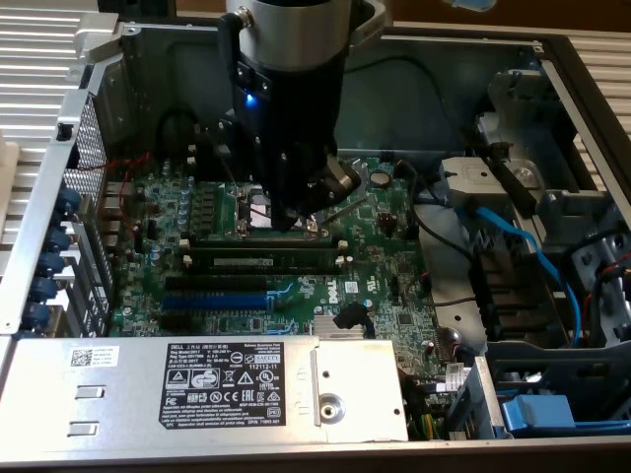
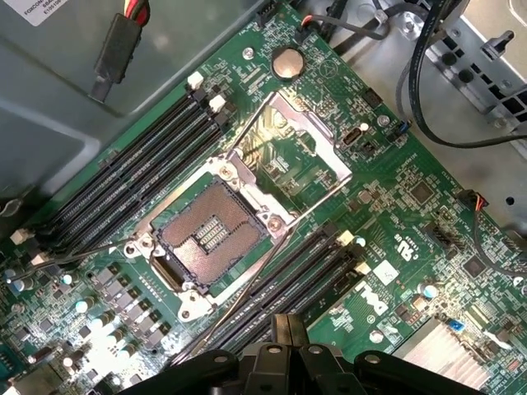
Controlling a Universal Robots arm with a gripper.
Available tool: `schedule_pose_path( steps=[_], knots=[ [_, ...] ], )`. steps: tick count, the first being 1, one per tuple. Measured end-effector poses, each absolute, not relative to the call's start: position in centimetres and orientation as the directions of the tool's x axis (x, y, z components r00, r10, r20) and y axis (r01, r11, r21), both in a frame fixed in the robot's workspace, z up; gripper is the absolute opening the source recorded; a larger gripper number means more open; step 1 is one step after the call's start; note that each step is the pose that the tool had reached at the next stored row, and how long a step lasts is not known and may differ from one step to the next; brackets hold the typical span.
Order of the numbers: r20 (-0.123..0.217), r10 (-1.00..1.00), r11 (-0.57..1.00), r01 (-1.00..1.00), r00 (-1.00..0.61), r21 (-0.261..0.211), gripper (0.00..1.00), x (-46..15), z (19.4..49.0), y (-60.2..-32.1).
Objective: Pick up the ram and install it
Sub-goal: 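Press down the ram until it locks into place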
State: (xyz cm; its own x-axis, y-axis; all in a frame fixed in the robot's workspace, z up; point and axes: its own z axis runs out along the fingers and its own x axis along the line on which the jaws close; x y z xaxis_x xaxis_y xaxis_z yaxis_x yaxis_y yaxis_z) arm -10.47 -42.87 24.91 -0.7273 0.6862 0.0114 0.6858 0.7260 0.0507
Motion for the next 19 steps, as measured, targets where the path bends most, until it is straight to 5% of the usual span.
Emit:
schedule_pose_path(
  steps=[19],
  knots=[
    [0.010, 0.686, 0.727, 0.685, -0.728, 0.049, 0.10, -8.0, 25.1, -42.6]
  ],
)
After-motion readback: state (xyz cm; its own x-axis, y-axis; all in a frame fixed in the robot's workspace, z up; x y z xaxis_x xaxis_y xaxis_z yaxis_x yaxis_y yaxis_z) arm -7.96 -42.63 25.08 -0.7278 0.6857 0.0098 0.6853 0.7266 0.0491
